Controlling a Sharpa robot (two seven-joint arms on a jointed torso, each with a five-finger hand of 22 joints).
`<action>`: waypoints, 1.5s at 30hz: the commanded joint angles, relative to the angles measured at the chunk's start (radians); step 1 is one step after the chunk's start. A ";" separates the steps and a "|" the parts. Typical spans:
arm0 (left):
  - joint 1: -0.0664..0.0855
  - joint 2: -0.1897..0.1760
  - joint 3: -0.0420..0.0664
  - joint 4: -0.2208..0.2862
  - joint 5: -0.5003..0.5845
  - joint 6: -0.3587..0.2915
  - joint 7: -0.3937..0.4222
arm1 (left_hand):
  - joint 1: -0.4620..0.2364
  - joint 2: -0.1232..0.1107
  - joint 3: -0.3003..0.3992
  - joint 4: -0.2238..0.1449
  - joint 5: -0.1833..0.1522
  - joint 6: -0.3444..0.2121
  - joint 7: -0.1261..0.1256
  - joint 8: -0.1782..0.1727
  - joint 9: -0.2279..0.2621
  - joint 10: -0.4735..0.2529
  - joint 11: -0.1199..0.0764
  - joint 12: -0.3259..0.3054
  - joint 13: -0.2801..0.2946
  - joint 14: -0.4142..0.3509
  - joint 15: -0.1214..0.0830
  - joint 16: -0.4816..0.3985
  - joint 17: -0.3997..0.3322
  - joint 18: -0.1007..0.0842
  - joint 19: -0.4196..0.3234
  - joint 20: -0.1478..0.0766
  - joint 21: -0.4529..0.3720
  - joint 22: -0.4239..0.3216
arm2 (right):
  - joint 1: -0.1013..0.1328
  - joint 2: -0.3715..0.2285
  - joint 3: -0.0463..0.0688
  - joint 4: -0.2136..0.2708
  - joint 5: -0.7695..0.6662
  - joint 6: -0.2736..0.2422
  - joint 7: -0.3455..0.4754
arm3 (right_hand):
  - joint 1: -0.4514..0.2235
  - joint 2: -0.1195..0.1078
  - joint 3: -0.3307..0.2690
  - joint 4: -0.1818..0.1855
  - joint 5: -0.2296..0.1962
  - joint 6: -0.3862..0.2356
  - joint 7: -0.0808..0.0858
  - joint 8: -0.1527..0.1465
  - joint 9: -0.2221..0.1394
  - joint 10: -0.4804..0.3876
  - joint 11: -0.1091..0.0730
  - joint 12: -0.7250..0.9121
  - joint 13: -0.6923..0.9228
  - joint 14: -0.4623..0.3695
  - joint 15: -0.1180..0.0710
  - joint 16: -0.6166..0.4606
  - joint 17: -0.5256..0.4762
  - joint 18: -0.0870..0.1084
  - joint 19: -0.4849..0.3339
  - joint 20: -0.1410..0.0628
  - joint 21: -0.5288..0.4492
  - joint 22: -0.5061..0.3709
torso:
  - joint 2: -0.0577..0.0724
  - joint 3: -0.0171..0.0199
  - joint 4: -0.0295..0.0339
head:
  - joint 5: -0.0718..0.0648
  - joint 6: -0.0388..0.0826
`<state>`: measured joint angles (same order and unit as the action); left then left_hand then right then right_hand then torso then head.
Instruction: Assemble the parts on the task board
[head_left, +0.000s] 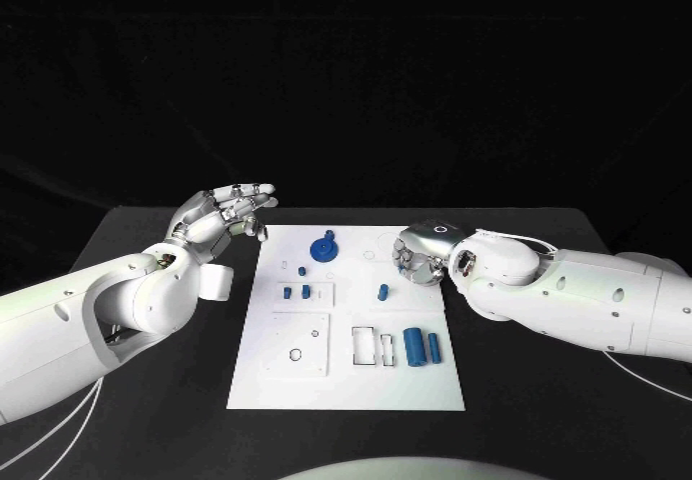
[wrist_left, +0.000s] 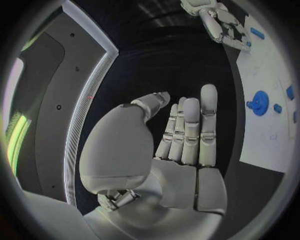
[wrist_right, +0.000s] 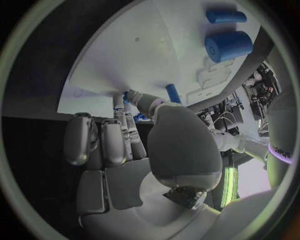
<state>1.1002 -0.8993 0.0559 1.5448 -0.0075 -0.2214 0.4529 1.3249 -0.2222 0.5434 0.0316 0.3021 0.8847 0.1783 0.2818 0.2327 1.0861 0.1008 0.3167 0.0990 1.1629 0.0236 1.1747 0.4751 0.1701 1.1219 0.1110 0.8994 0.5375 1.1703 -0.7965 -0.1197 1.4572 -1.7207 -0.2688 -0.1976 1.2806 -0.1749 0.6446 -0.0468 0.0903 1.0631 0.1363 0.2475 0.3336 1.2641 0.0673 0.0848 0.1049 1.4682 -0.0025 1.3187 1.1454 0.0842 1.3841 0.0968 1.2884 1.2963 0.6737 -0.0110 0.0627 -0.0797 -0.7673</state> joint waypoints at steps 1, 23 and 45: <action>0.000 0.002 0.001 0.003 -0.011 0.011 -0.004 | 0.001 0.009 -0.007 -0.001 -0.005 -0.007 0.003 -0.004 -0.001 -0.004 0.005 0.006 0.001 -0.004 0.001 -0.002 -0.001 0.014 0.000 0.002 -0.006 -0.001 | -0.011 0.006 -0.007 0.002 -0.026 0.037 -0.013 | 0.007 0.015 0.006 -0.005 0.006 0.009 -0.003 0.007 0.007 0.010 -0.003 0.004 0.007 0.029 -0.010 0.009 0.004 -0.010 0.008 -0.001 0.008 0.008 | 0.000 -0.0003 -0.0001 | 0.001 0.000; -0.001 0.003 0.001 0.001 -0.026 0.015 -0.012 | 0.009 0.013 -0.006 -0.006 -0.004 -0.007 0.004 -0.005 -0.002 -0.007 0.006 0.008 0.002 -0.004 0.001 -0.001 -0.003 0.015 0.002 0.002 -0.007 -0.003 | -0.013 -0.010 -0.005 0.035 -0.055 -0.084 -0.025 | 0.026 0.034 0.025 -0.028 0.009 0.014 -0.004 0.020 0.024 0.025 -0.007 0.001 0.020 0.028 -0.014 0.014 0.002 -0.013 0.014 -0.008 0.026 0.028 | -0.002 -0.0007 0.0002 | 0.004 0.007; -0.003 0.007 0.001 -0.008 -0.028 0.016 -0.016 | 0.010 0.014 -0.007 -0.006 -0.004 -0.008 0.004 -0.005 -0.003 -0.008 0.006 0.008 0.002 -0.005 0.002 -0.001 -0.004 0.015 0.003 0.002 -0.008 -0.004 | 0.010 -0.078 0.010 0.152 -0.028 -0.179 -0.025 | 0.008 0.031 0.019 -0.024 -0.020 0.015 -0.008 0.028 0.036 0.031 -0.009 -0.003 0.029 0.028 -0.016 0.018 0.002 -0.015 0.016 -0.009 0.034 0.038 | -0.001 -0.0003 -0.0005 | 0.014 0.012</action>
<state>1.0975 -0.8952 0.0558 1.5359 -0.0309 -0.2207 0.4345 1.3333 -0.2138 0.5408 0.0288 0.3021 0.8811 0.1819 0.2819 0.2309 1.0831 0.1037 0.3204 0.0996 1.1630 0.0236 1.1749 0.4721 0.1701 1.1219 0.1110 0.8955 0.5348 1.1796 -0.8733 -0.1103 1.5955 -1.7556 -0.4144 -0.2260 1.2947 -0.1449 0.6675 -0.0705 0.0746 1.0731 0.1311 0.2690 0.3695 1.2868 0.0622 0.0845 0.1321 1.4647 -0.0129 1.3324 1.1480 0.0844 1.3912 0.0896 1.3186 1.3077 0.6718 -0.0119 0.0619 -0.0701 -0.7562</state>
